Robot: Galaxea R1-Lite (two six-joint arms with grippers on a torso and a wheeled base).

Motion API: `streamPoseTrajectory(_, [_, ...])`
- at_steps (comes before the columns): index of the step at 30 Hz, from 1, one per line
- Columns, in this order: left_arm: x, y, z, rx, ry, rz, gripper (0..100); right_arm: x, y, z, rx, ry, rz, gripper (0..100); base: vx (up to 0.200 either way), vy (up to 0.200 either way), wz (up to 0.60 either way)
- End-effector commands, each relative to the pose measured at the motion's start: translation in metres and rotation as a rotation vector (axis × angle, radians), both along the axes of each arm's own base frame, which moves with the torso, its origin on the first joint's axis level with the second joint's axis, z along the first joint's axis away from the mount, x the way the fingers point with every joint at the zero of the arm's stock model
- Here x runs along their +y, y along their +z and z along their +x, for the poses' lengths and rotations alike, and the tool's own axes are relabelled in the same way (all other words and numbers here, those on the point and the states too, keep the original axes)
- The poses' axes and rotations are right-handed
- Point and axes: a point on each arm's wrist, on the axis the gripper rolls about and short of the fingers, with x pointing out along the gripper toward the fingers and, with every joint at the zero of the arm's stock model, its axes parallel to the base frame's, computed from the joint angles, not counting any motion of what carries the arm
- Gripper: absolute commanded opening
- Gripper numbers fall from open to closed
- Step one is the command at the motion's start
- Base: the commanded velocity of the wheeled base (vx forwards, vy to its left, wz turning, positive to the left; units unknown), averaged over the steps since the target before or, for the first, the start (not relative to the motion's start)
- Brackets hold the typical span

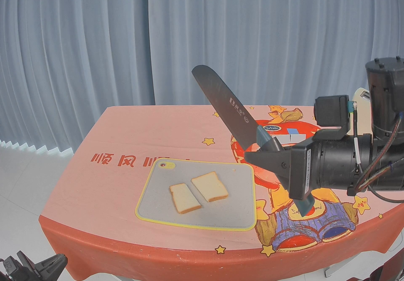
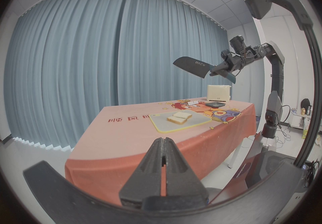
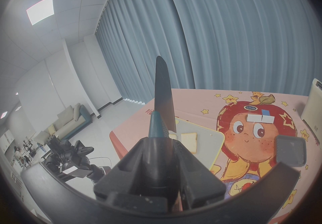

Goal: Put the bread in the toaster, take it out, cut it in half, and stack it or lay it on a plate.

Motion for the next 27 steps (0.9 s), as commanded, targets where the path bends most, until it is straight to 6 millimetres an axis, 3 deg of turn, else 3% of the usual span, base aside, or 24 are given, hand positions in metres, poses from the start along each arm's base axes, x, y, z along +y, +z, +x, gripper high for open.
streamPoseTrajectory(1, [0.001,-0.008,-0.017,-0.129,0.037,0.003,0,-0.004,0.004,-0.004,-0.015,0.003,0.011,0,0.000,0.000,0.00])
streamPoseTrajectory(6, [0.002,-0.008,-0.016,-0.134,0.082,0.017,0,-0.004,0.003,-0.004,-0.016,0.003,0.013,0,0.000,0.000,0.00])
streamPoseTrajectory(17, [0.011,-0.009,-0.013,-0.127,0.456,-0.048,0,-0.006,0.003,-0.005,-0.020,0.003,0.018,0,0.000,0.000,0.00])
streamPoseTrajectory(27, [0.011,-0.015,-0.013,-0.083,0.479,-0.011,0,-0.008,0.003,-0.007,-0.021,0.002,0.019,0,0.000,0.000,0.00])
